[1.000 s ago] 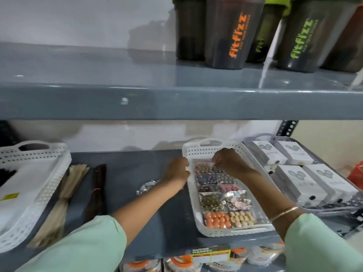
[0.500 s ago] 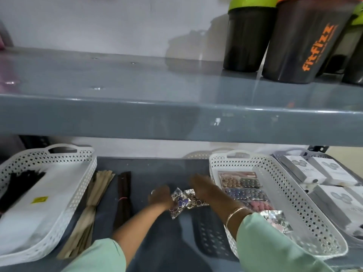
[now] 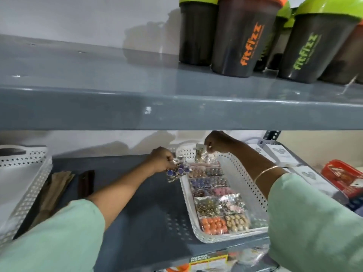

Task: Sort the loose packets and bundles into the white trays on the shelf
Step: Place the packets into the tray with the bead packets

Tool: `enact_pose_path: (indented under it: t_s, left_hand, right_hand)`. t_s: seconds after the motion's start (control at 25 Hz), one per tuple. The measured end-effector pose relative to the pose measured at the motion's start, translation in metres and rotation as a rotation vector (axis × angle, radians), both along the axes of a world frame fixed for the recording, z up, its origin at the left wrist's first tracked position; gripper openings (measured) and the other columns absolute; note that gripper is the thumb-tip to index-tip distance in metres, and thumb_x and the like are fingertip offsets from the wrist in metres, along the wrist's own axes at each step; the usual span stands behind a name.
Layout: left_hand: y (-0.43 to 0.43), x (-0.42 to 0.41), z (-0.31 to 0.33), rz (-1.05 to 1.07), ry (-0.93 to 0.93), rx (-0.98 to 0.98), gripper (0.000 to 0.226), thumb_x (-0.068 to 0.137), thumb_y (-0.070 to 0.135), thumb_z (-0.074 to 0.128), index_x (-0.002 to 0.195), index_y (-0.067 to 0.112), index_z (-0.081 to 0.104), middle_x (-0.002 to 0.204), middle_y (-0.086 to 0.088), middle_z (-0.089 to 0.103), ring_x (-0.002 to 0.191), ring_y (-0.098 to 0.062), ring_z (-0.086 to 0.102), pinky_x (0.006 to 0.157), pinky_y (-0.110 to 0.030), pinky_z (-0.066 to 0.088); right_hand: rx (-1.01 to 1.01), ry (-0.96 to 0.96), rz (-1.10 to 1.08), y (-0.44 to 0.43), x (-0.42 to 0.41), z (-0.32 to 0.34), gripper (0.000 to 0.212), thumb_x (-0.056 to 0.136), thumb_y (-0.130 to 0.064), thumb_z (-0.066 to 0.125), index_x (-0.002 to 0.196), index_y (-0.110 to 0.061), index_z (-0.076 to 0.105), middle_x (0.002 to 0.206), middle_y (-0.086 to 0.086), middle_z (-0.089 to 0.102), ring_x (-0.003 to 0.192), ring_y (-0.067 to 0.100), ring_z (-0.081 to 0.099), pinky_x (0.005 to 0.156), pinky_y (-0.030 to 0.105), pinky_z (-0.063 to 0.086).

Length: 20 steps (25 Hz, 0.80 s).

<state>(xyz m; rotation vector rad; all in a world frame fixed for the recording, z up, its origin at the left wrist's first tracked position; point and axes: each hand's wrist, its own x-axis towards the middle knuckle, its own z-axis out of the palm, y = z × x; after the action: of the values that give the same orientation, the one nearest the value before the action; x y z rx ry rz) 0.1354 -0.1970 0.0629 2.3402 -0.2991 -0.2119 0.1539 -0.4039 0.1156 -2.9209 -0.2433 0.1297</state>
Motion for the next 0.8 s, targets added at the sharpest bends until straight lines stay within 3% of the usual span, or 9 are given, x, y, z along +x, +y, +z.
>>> enact_pose_path:
  t_s: [0.08, 0.16, 0.24, 0.28, 0.4, 0.52, 0.64, 0.8]
  left_hand:
    - [-0.043, -0.001, -0.007, -0.075, 0.008, 0.050, 0.006, 0.082, 0.000, 0.065, 0.088, 0.001, 0.065, 0.088, -0.018, 0.059, 0.083, -0.016, 0.051, 0.058, -0.020, 0.033]
    - [-0.079, 0.000, -0.024, -0.096, 0.017, 0.123, 0.018, 0.086, -0.002, 0.060, 0.103, -0.006, 0.064, 0.108, -0.023, 0.065, 0.098, -0.024, 0.060, 0.070, -0.024, 0.043]
    - [-0.102, 0.001, -0.041, -0.067, 0.019, 0.188, 0.026, 0.088, -0.002, 0.054, 0.114, -0.001, 0.060, 0.121, -0.021, 0.063, 0.110, -0.031, 0.060, 0.090, -0.035, 0.051]
    - [-0.109, 0.002, -0.048, -0.051, 0.017, 0.226, 0.030, 0.089, -0.003, 0.051, 0.118, 0.003, 0.058, 0.127, -0.019, 0.060, 0.116, -0.032, 0.057, 0.100, -0.041, 0.048]
    - [-0.118, -0.001, -0.060, -0.057, 0.020, 0.373, 0.041, 0.089, -0.010, 0.039, 0.127, 0.003, 0.048, 0.140, -0.018, 0.048, 0.134, -0.033, 0.039, 0.116, -0.052, 0.025]
    - [-0.121, -0.005, -0.068, -0.044, 0.028, 0.397, 0.049, 0.087, -0.012, 0.038, 0.134, 0.003, 0.040, 0.144, -0.018, 0.044, 0.137, -0.033, 0.035, 0.117, -0.052, 0.018]
    - [-0.121, -0.009, -0.065, -0.007, -0.005, 0.348, 0.046, 0.087, -0.005, 0.049, 0.132, 0.005, 0.043, 0.145, -0.018, 0.041, 0.134, -0.033, 0.039, 0.113, -0.048, 0.027]
    - [-0.086, -0.015, -0.036, 0.111, -0.130, 0.155, 0.025, 0.087, 0.007, 0.056, 0.112, 0.003, 0.058, 0.124, -0.015, 0.054, 0.117, -0.030, 0.052, 0.098, -0.039, 0.040]
  right_hand:
    - [-0.075, 0.063, -0.014, -0.027, -0.007, -0.019, 0.030, 0.078, 0.000, 0.067, 0.108, 0.003, 0.066, 0.115, 0.019, 0.068, 0.108, 0.028, 0.062, 0.088, 0.023, 0.045]
    - [-0.115, 0.136, -0.015, -0.045, -0.013, -0.048, 0.030, 0.079, 0.000, 0.067, 0.109, 0.003, 0.065, 0.115, 0.020, 0.067, 0.109, 0.028, 0.062, 0.097, 0.031, 0.045]
    - [-0.117, 0.167, -0.020, -0.055, -0.016, -0.073, 0.029, 0.082, 0.000, 0.062, 0.110, 0.004, 0.063, 0.115, 0.023, 0.066, 0.109, 0.029, 0.062, 0.098, 0.034, 0.048]
    - [-0.108, 0.183, -0.023, -0.059, -0.016, -0.083, 0.028, 0.084, 0.000, 0.060, 0.112, 0.004, 0.062, 0.115, 0.023, 0.066, 0.108, 0.030, 0.063, 0.096, 0.034, 0.049]
    - [-0.086, 0.207, -0.050, -0.065, -0.019, -0.100, 0.027, 0.088, 0.002, 0.053, 0.114, 0.004, 0.058, 0.113, 0.025, 0.065, 0.103, 0.032, 0.064, 0.088, 0.031, 0.053]
    - [-0.069, 0.191, -0.041, -0.068, -0.020, -0.107, 0.030, 0.086, 0.004, 0.054, 0.116, 0.004, 0.056, 0.116, 0.025, 0.063, 0.105, 0.032, 0.063, 0.090, 0.031, 0.053]
    - [0.010, 0.106, -0.041, -0.067, -0.021, -0.103, 0.029, 0.083, 0.005, 0.059, 0.111, 0.003, 0.060, 0.115, 0.022, 0.066, 0.102, 0.031, 0.065, 0.091, 0.036, 0.055]
    - [0.128, -0.073, -0.017, -0.039, -0.014, -0.073, 0.028, 0.080, 0.010, 0.058, 0.106, 0.000, 0.065, 0.111, 0.019, 0.069, 0.099, 0.029, 0.066, 0.093, 0.038, 0.054]
